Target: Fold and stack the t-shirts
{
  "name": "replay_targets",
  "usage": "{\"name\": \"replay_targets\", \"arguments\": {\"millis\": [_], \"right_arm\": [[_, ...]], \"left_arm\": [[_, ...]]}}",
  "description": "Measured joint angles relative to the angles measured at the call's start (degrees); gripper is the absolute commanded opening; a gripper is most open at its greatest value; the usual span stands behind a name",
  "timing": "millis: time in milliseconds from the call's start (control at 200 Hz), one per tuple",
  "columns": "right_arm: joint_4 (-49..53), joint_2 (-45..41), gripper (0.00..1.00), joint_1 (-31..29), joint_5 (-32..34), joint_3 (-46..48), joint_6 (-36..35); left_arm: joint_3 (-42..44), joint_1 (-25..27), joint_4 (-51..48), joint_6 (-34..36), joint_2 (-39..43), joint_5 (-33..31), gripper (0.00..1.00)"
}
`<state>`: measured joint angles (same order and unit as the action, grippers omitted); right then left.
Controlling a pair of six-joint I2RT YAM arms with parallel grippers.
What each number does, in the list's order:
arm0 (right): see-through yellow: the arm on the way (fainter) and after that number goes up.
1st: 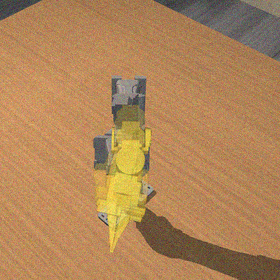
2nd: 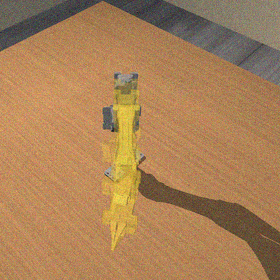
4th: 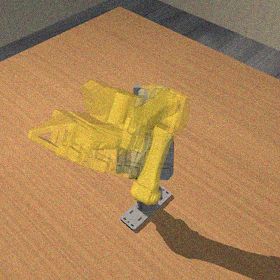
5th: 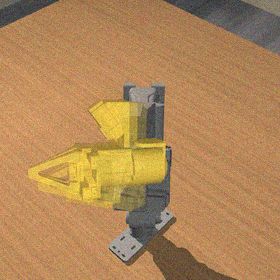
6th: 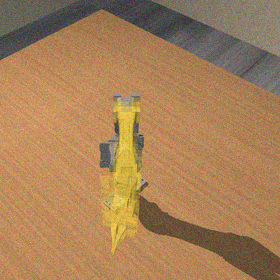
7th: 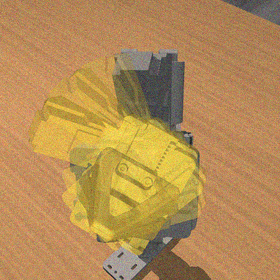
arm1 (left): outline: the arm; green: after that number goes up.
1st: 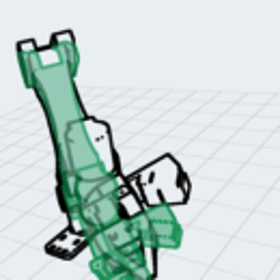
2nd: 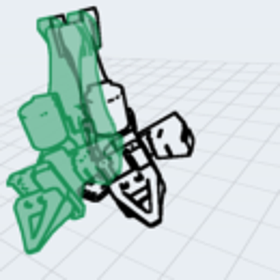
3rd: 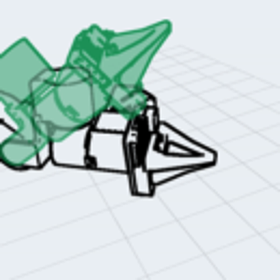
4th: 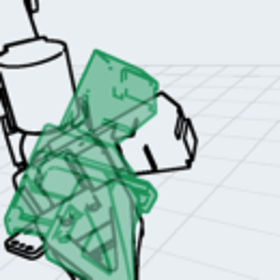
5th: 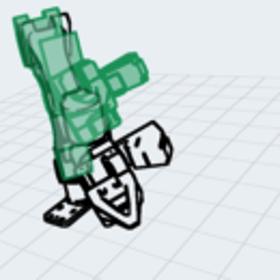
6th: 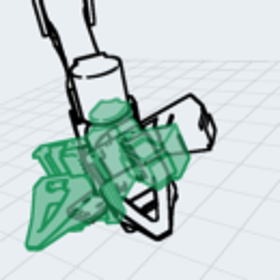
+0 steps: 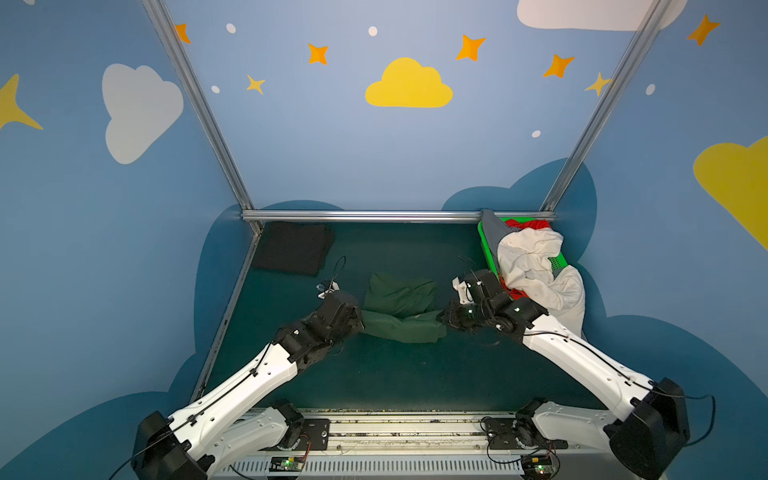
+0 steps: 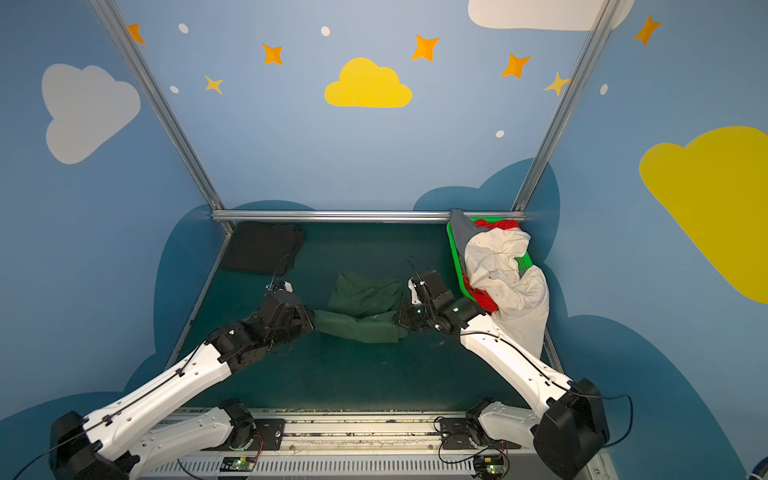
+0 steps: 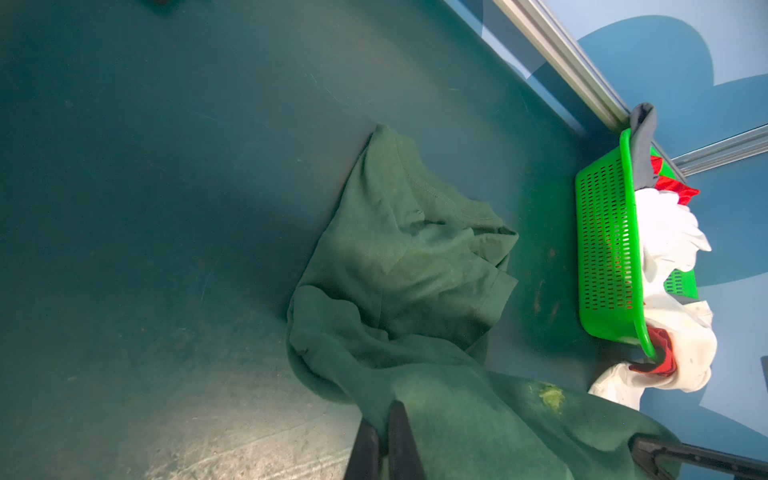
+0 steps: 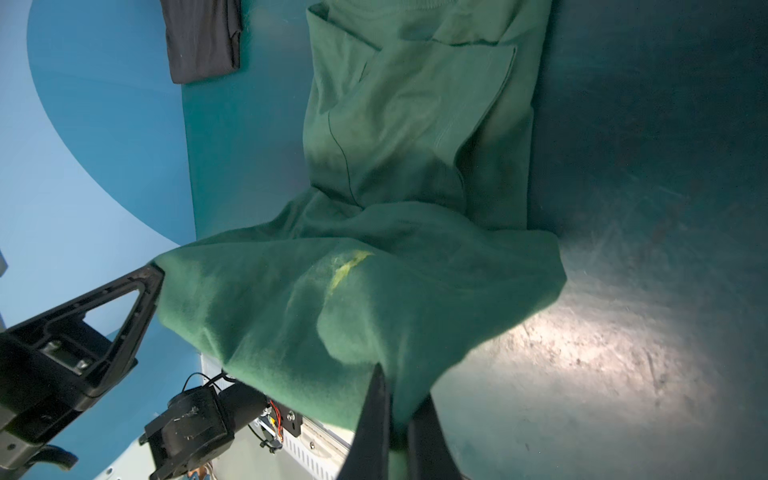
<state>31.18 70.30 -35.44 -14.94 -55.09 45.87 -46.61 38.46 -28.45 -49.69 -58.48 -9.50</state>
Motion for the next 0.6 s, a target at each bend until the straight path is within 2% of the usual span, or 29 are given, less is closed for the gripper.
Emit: {"name": "replay_targets", "arguments": {"millis": [225, 596], "right_arm": [[-1.1, 5.8, 0.0, 4.6, -3.9, -2.7, -1.5], [-1.8, 16.3, 0.0, 9.9, -9.9, -9.3, -4.1]], "left_arm": [[-1.7, -3.8, 1.7, 1.5, -4.4, 2.3, 0.04], [-12.7, -8.2, 3.0, 4.4, -17.2, 6.4, 0.04]]}}
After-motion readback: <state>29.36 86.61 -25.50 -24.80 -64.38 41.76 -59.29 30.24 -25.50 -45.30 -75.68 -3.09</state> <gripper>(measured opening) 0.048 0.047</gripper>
